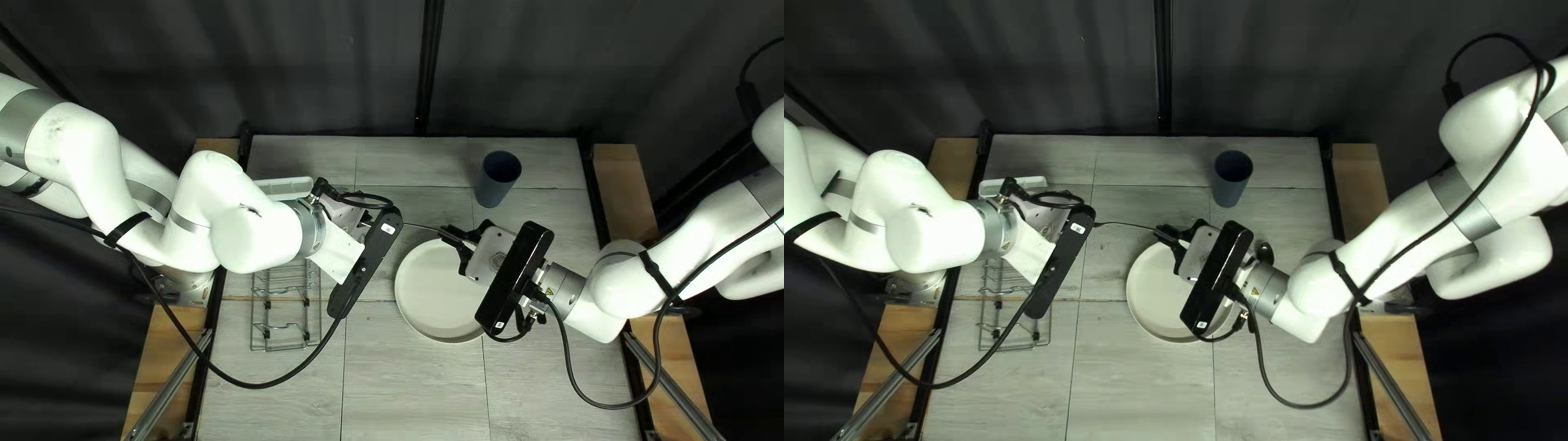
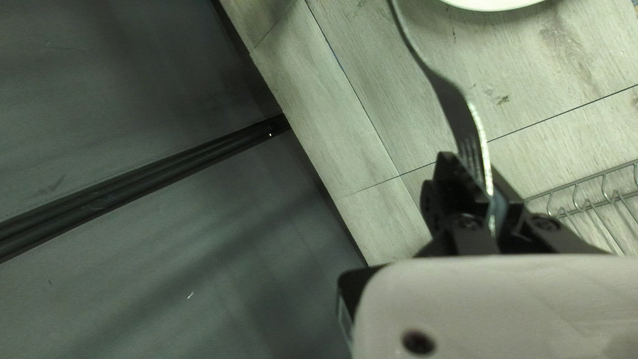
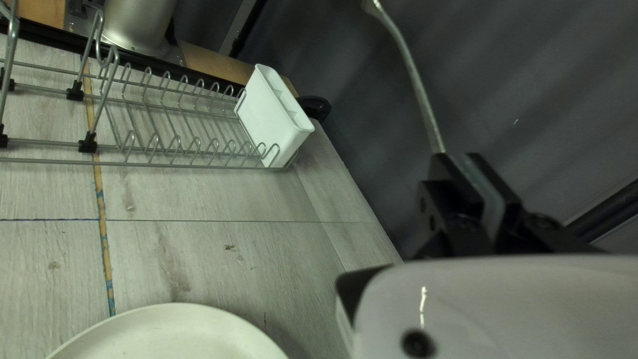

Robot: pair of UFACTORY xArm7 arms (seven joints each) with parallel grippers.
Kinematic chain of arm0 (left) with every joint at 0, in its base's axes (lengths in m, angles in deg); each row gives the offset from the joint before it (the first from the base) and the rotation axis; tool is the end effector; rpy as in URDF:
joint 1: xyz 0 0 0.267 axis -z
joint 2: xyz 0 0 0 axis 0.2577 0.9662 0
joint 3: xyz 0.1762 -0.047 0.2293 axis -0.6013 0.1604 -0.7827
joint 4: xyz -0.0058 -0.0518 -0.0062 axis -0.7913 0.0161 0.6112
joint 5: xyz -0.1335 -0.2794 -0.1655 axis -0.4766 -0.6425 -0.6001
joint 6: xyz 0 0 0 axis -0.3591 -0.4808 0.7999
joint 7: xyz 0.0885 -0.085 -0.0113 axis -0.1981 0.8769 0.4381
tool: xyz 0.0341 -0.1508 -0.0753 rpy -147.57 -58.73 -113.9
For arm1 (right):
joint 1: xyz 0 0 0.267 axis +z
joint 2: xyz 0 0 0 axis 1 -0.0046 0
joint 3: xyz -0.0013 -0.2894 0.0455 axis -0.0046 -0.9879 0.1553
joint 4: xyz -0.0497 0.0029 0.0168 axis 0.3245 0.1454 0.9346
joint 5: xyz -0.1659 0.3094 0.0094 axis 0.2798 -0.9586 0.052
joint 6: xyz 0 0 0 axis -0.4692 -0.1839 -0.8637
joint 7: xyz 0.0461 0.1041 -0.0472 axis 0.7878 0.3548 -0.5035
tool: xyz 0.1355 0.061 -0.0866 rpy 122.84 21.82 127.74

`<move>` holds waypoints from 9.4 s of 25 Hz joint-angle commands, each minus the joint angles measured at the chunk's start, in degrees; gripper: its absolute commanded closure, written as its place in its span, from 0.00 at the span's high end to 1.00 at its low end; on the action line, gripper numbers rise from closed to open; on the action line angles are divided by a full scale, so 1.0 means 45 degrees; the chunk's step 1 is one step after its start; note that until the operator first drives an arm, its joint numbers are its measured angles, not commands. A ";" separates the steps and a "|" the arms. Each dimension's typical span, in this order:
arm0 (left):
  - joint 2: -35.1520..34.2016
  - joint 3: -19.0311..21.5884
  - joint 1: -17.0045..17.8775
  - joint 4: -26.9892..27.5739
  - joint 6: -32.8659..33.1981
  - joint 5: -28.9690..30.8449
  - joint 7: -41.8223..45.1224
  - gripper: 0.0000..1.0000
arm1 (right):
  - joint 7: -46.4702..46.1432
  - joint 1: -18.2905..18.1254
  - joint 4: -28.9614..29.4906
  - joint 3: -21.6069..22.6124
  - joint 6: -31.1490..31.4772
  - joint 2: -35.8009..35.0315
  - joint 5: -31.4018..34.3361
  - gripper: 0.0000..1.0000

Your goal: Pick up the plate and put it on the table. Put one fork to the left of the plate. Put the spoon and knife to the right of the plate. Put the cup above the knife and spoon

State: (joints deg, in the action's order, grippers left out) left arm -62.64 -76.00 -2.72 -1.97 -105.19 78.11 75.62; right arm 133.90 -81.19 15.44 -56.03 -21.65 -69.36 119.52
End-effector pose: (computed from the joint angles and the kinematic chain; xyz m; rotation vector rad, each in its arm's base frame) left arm 0.4272 0.0133 0.3099 -2.3895 0.7771 -0.2652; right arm 0.5094 0.0211 0.2857 1.9183 0.0153 1.4467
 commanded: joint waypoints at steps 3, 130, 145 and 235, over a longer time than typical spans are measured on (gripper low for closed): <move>0.0000 0.0000 0.0000 0.0000 0.0000 0.0000 0.0000 1.00 | 0.0000 0.0000 0.0000 0.0000 0.0001 0.0001 0.0000 0.00; 0.1208 -0.0440 -0.0055 0.1973 -0.1044 -0.1542 -0.0174 1.00 | -1.0433 0.0710 -0.0339 0.2990 0.4699 -0.0488 -0.3932 0.00; 0.1808 -0.0749 0.0060 0.3979 -0.1886 -0.3339 -0.0084 1.00 | -1.0433 0.0710 -0.0339 0.2990 0.4699 -0.0488 -0.3932 0.00; 0.6203 -0.2890 -0.1033 0.7321 -0.4723 -0.9405 0.0590 0.00 | -1.0433 0.0710 -0.0339 0.2990 0.4699 -0.0488 -0.3932 1.00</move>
State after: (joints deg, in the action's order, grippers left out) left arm -32.04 -89.01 -7.59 33.71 -126.03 34.48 77.31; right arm 86.95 -77.99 13.91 -42.57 -0.50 -71.56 101.83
